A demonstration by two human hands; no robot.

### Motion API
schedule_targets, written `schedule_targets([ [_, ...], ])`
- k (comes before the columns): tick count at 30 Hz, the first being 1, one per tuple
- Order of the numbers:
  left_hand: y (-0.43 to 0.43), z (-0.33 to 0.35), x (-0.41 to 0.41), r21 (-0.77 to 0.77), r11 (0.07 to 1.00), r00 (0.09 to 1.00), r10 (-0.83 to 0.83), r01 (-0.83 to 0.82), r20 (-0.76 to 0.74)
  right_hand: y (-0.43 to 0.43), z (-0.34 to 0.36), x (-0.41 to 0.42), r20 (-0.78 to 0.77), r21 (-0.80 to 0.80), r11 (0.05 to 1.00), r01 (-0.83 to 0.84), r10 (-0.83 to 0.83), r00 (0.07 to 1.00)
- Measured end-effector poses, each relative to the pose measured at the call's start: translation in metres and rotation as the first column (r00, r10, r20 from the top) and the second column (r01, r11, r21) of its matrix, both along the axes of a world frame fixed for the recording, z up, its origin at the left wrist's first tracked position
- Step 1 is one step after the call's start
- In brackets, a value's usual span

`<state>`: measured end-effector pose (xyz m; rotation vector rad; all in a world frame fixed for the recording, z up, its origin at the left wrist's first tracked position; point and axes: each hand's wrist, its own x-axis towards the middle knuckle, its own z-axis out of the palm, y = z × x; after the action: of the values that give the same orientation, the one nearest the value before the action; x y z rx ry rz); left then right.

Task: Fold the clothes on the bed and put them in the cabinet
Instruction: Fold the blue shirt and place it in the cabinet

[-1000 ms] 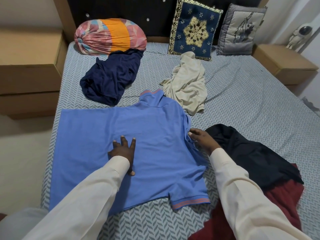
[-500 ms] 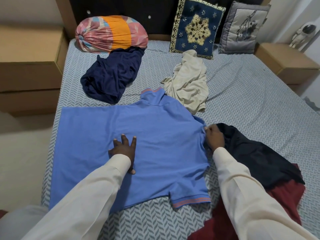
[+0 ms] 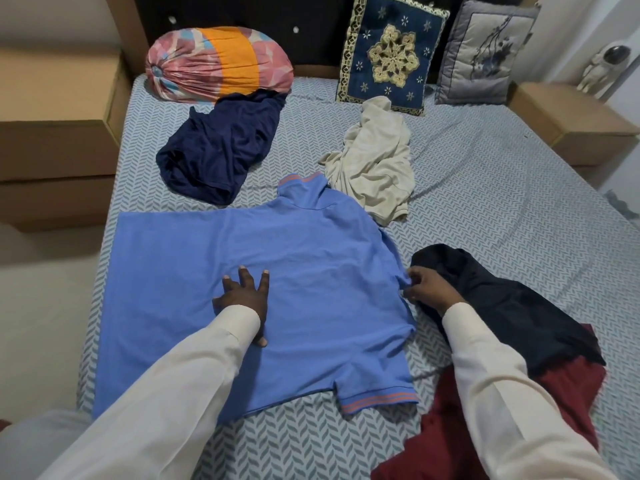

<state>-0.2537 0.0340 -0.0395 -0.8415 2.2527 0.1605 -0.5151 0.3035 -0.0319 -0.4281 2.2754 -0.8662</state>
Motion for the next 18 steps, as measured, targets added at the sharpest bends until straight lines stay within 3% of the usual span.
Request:
schedule_targets([
  [2, 0.0, 0.0, 0.0, 0.003, 1.0, 1.0, -0.001, 0.001, -0.003, -0.004, -0.001, 0.009, -0.094, -0.098, 0.992, 0.078, -0.087, 0.992],
  [4, 0.001, 0.0, 0.0, 0.006, 1.0, 1.0, -0.004, 0.004, -0.017, -0.01, -0.001, 0.014, -0.027, -0.301, 0.928, 0.221, -0.24, 0.97],
  [6, 0.001, 0.0, 0.001, 0.012, 1.0, 1.0, 0.002, -0.001, -0.03, -0.018, -0.003, 0.016, 0.026, -0.399, 0.859, 0.32, -0.338, 0.941],
  [8, 0.0, 0.0, 0.002, 0.013, 1.0, 0.999, 0.004, -0.003, -0.035, -0.025, -0.007, 0.015, -0.152, -0.357, 0.871, 0.338, -0.411, 0.899],
  [11, 0.0, 0.0, 0.002, 0.005, 1.0, 0.999, -0.009, 0.009, -0.031, -0.03, -0.014, 0.018, -0.452, -0.125, 0.914, 0.385, -0.398, 0.798],
  [18, -0.001, -0.002, 0.002, 0.005, 1.0, 0.999, -0.014, 0.014, -0.036, -0.044, -0.019, 0.029, -0.558, 0.146, 0.897, 0.417, -0.274, 0.783],
])
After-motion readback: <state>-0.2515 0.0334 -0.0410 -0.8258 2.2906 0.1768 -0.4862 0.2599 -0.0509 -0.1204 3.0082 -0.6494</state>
